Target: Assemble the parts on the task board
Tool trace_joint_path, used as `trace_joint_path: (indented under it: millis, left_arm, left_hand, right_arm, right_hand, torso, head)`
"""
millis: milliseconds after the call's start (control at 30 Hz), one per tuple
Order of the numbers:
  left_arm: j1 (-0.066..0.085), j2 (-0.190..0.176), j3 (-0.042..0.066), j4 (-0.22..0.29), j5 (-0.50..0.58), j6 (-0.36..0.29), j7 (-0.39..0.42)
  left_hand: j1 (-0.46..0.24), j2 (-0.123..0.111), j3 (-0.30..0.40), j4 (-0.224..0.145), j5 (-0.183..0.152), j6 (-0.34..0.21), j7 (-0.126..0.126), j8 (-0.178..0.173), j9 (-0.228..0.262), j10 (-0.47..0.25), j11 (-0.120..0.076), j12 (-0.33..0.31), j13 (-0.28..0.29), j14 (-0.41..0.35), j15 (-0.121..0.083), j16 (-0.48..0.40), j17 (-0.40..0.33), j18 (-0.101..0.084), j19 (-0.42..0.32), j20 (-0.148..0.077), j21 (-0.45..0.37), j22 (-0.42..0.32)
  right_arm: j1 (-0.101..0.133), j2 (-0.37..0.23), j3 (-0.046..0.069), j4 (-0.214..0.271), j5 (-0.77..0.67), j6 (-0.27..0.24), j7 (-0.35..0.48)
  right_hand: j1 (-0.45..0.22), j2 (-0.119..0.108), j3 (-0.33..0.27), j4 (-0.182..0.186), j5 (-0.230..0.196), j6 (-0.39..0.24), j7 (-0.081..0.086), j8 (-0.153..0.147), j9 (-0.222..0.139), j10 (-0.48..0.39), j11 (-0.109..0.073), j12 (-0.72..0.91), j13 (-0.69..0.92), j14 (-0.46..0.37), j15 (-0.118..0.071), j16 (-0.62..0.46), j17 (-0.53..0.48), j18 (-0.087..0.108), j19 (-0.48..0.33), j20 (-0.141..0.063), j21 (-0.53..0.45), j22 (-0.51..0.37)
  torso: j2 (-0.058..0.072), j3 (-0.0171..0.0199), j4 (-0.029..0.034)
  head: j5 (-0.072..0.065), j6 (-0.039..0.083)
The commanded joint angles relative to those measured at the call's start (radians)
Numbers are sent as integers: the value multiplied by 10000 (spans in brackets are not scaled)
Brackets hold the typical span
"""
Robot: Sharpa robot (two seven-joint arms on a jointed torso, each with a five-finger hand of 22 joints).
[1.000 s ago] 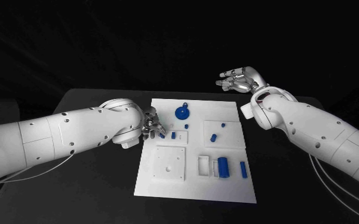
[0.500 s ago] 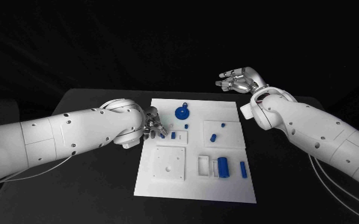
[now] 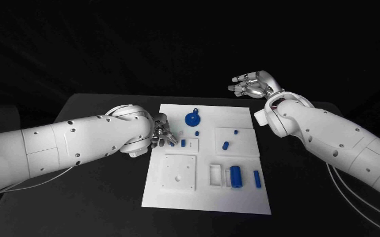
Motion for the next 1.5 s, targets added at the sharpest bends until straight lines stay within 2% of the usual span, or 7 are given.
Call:
trace_joint_path:
  millis: [33, 667, 967, 1167, 1300, 1400, 1500]
  left_arm:
    - [-52, 11, -34, 31, 33, 488, 8]
    - [-52, -45, -32, -158, -104, 329, -47]
    - [-56, -171, -17, -176, -133, 222, 103]
    - [-54, -422, 61, 89, 95, 323, 346]
    - [-52, -640, 268, 334, 591, 562, 624]
    - [-50, -796, 487, 509, 969, 749, 845]
    - [-38, -964, 718, 691, 1174, 824, 1076]
  left_hand:
    - [-34, -232, -291, 246, -309, 1456, -1252, -100, -100, 377, -56, -63, 28, 19, 2, -68, -31, 0, 64, 20, -58, 158]
    - [273, -967, -622, 1835, -897, 1499, -1275, -152, 15, 379, -56, -116, 95, -21, -7, -128, -95, -35, 103, 0, -210, 167]
    - [522, -1902, -471, 3050, -1723, 1419, -1195, -149, 85, 374, 2, -204, 82, -168, 5, -303, -361, -111, 60, -70, -341, 148]
    - [608, -2085, -668, 3047, -2322, 708, -917, -413, -36, 71, 184, -653, 16, -685, 57, -803, -1080, -287, -189, -199, -598, 98]
    - [597, -1962, -785, 2723, -2855, -333, -410, -1102, -1909, -562, 461, -875, 33, -1260, 231, -962, -1352, -509, -571, -189, -1022, -42]
    - [513, -1802, -911, 2317, -3257, -982, -67, -924, -4309, -1284, 664, -1385, -271, -1946, 518, -1370, -2128, -529, -899, 57, -1740, -369]
    - [506, -1953, -869, 2238, -3873, -1419, 109, -709, -5866, -1694, 914, -1900, -776, -2392, 720, -1595, -2749, -480, -1087, 296, -2377, -753]
  right_arm:
    - [-9, 2, 5, 5, 5, 115, 120]
    - [-22, -11, 5, -3, 14, 91, 134]
    - [-42, -29, 5, -8, 70, 95, 143]
    - [-61, -46, 5, -9, 83, 101, 146]
    - [-72, -59, 5, -17, 92, 106, 148]
    - [-79, -69, 5, -30, 97, 107, 149]
    - [-87, -84, 5, -43, 104, 107, 150]
  right_hand:
    - [-66, 22, -53, -24, 49, -107, 1, -51, -8, -83, -16, -5, -14, -69, 10, -39, -18, -46, -71, -11, 10, -16]
    - [-57, 10, -150, 41, 57, -253, 22, -57, -14, -196, 24, -12, -14, -179, 59, -57, -40, -55, -162, 36, -38, -23]
    - [-17, 10, -216, 87, 62, -358, 39, -60, -19, -290, 53, 4, -14, -260, 89, -54, -55, -50, -235, 75, -63, -24]
    - [1, 8, -245, 106, 69, -388, 44, -62, -20, -328, 63, 11, -14, -293, 102, -55, -63, -47, -265, 91, -69, -25]
    - [18, 7, -263, 114, 69, -387, 49, -61, -20, -359, 75, 12, -15, -326, 116, -58, -70, -46, -297, 105, -79, -28]
    - [22, 9, -271, 119, 71, -391, 48, -62, -20, -368, 77, 15, -15, -337, 119, -57, -73, -43, -305, 110, -79, -27]
    - [31, 9, -281, 125, 71, -404, 52, -63, -21, -386, 83, 16, -16, -352, 125, -57, -76, -41, -317, 117, -80, -27]
  torso:
    - [0, 1, 1]
    - [6, 0, -8]
    - [7, -15, -8]
    - [-2, -11, -2]
    - [1, -7, -1]
    - [0, -7, -2]
    - [-3, -2, -1]
  head:
    - [0, -5]
    - [-5, 10]
    - [-31, 32]
    - [-50, 50]
    - [-61, 60]
    - [-66, 69]
    - [-72, 89]
